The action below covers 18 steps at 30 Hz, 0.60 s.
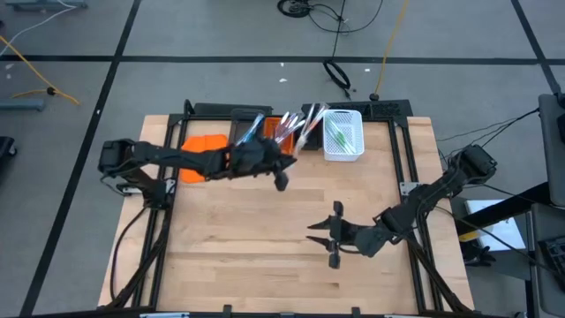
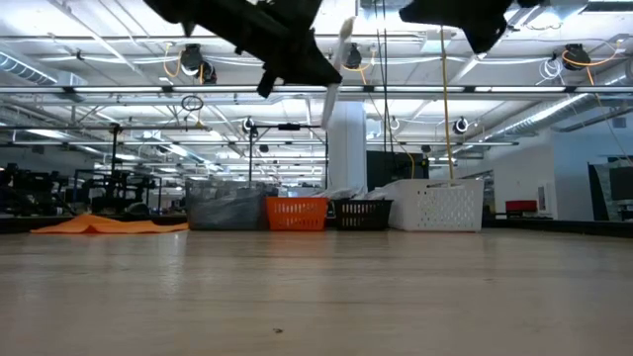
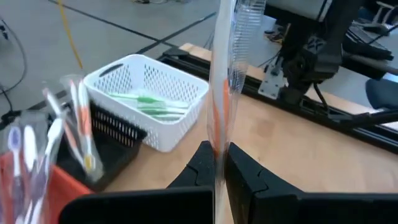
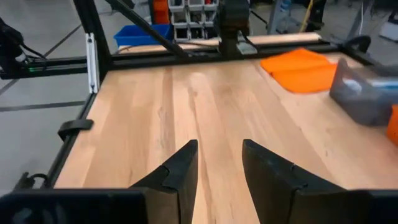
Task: Pick & Place Toothbrushes
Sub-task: Put the orange toothbrush into the black bin
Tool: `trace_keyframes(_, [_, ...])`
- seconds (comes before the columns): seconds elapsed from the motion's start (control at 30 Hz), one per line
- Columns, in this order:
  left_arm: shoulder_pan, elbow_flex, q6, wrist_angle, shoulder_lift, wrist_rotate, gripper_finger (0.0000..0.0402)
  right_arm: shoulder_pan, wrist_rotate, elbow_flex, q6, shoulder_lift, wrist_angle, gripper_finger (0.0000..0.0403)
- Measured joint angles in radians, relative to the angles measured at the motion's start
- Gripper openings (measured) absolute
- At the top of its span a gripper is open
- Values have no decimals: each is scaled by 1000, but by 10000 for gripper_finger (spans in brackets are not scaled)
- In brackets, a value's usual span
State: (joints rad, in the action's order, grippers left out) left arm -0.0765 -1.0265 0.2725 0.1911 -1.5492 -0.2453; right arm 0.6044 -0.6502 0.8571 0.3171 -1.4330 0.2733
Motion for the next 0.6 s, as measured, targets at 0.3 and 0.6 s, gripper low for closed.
trace_keyframes(0.3, [-116, -199, -16, -51, -185, 114, 4, 0, 52, -58, 64, 0, 14, 116])
trace_keyframes(0.6, [-191, -482, -85, -273, -401, 125, 4, 15, 105, -61, 33, 0, 14, 116])
